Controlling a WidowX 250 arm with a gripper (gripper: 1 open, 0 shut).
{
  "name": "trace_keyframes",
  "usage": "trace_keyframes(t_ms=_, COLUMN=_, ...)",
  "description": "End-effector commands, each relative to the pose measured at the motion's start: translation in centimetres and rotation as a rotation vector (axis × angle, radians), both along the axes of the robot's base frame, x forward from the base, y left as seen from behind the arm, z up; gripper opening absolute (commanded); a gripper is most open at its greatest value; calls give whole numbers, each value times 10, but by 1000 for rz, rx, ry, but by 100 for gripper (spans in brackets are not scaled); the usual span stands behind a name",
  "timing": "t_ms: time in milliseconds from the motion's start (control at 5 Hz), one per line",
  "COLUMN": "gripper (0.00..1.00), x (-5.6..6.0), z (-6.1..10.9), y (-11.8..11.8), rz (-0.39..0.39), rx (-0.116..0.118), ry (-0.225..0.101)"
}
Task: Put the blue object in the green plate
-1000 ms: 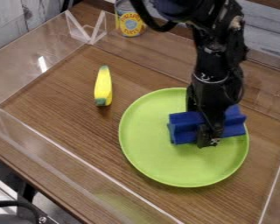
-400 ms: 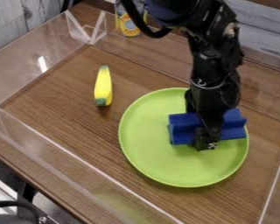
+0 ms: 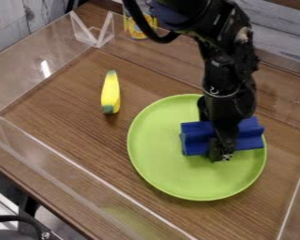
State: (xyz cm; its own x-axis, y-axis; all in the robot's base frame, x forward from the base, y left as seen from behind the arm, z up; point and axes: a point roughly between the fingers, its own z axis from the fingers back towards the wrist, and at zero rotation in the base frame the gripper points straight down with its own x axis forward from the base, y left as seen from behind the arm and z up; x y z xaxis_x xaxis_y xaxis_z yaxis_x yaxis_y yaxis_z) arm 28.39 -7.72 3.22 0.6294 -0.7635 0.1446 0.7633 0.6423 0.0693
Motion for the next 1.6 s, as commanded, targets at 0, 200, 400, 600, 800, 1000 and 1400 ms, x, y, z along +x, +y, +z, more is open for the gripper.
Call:
trace_keyframes(t_ms=0, gripper=0, x=-1, z=3, y=-5, rz=-21, rx=-8, ry=-21)
trace_keyframes(t_ms=200, gripper=0, x=-2, z=2, y=-6, rz=-27, rx=-10, ry=-25)
trace_keyframes(t_ms=400, gripper=0, x=-3, z=2, y=-7, rz=-33, rx=-12, ry=-29)
trace_keyframes(t_ms=600, gripper=0, x=-4, z=1, y=-7, rz=-37, rx=-13, ry=-31)
trace_keyframes(t_ms=800, gripper=0, x=-5, z=1, y=-8, rz=-42, rx=-13, ry=-34)
trace_keyframes(t_ms=1000, gripper=0, x=-6, z=0, y=-8, rz=-48, rx=-13, ry=-36)
trace_keyframes(t_ms=1400, gripper=0, x=-7, z=0, y=-9, rz=-57, rx=-12, ry=-40)
